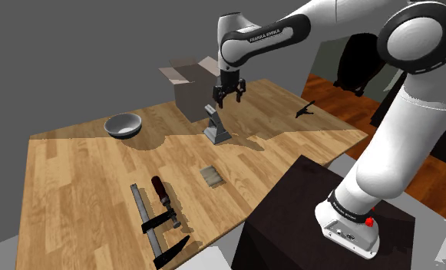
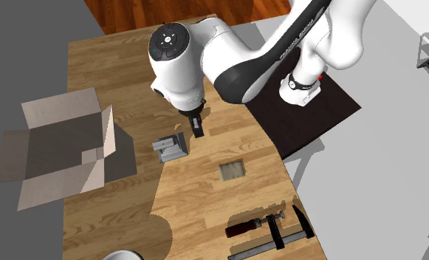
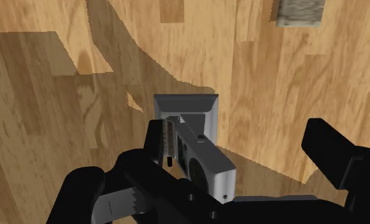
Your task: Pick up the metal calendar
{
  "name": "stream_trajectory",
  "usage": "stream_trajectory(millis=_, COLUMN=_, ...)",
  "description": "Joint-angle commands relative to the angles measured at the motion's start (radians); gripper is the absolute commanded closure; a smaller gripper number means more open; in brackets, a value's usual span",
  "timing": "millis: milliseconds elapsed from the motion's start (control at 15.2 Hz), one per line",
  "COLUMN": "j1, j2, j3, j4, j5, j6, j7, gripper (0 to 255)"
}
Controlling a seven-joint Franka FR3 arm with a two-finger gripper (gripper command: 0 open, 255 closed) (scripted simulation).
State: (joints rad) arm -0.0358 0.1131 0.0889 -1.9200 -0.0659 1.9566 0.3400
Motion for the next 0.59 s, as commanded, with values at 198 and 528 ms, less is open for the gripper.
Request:
stream_trajectory(millis=198, j1=0.012, j2=0.207, j3=-0.011, j4=0.194, j5=-0.057, j6=-0.008, j7=0.051, gripper=0)
stream_trajectory(millis=528, j1=0.029, j2=0.419, j3=-0.032, j4=0.423, j5=-0.098, j6=-0.047, j7=0.085, gripper=0)
